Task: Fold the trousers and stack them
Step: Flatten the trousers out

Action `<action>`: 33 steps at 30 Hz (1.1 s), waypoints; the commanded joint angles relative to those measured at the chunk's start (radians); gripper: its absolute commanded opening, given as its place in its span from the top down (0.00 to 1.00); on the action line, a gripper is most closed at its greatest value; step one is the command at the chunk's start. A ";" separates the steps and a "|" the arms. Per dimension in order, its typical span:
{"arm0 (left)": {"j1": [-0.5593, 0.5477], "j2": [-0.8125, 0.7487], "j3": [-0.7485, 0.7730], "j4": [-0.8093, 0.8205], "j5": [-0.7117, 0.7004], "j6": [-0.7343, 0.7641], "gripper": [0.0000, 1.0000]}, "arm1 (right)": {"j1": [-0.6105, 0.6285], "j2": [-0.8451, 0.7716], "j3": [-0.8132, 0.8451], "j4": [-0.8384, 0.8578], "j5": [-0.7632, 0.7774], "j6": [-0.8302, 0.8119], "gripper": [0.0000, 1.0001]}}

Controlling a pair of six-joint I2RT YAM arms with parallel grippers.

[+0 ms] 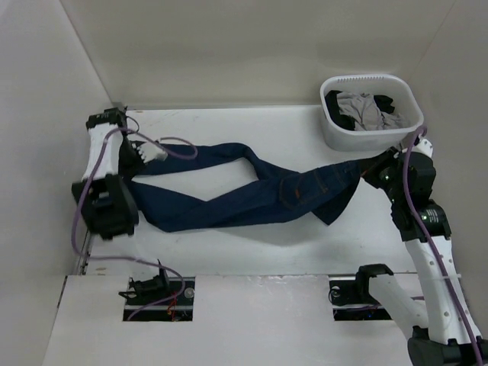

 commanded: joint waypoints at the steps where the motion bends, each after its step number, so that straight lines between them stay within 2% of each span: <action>1: 0.014 0.354 0.358 -0.401 0.240 -0.133 0.84 | 0.017 0.021 -0.023 0.062 0.020 -0.024 0.99; 4: 0.024 0.595 0.748 -0.389 0.475 -0.356 0.66 | 0.057 0.041 -0.043 0.092 0.030 -0.012 0.99; 6: 0.033 0.651 0.837 -0.317 0.526 -0.522 0.63 | 0.086 0.049 -0.051 0.105 0.037 -0.009 0.98; 8: 0.056 0.598 0.756 -0.170 0.519 -0.645 0.62 | 0.120 0.053 -0.057 0.109 0.050 -0.009 0.98; 12: 0.146 0.334 0.416 0.215 0.376 -0.768 0.51 | 0.163 0.059 -0.077 0.114 0.063 -0.012 0.97; 15: 0.195 0.148 0.157 0.427 0.200 -0.726 0.43 | 0.164 0.061 -0.101 0.117 0.060 -0.003 0.97; 19: 0.234 0.053 -0.095 0.535 0.103 -0.623 0.38 | 0.177 0.061 -0.128 0.118 0.063 0.011 0.97; 23: 0.251 0.131 -0.163 0.599 0.116 -0.682 0.41 | 0.181 0.050 -0.149 0.117 0.063 0.010 0.97; 27: 0.261 0.247 -0.088 0.685 0.214 -0.851 0.44 | 0.160 0.010 -0.183 0.100 0.083 -0.007 0.97; 30: 0.261 0.306 -0.016 0.742 0.224 -0.964 0.45 | 0.011 -0.010 -0.132 -0.007 0.165 -0.065 0.99; 33: 0.261 0.300 -0.007 0.774 0.236 -1.032 0.45 | -0.153 0.004 -0.045 -0.078 0.120 -0.142 1.00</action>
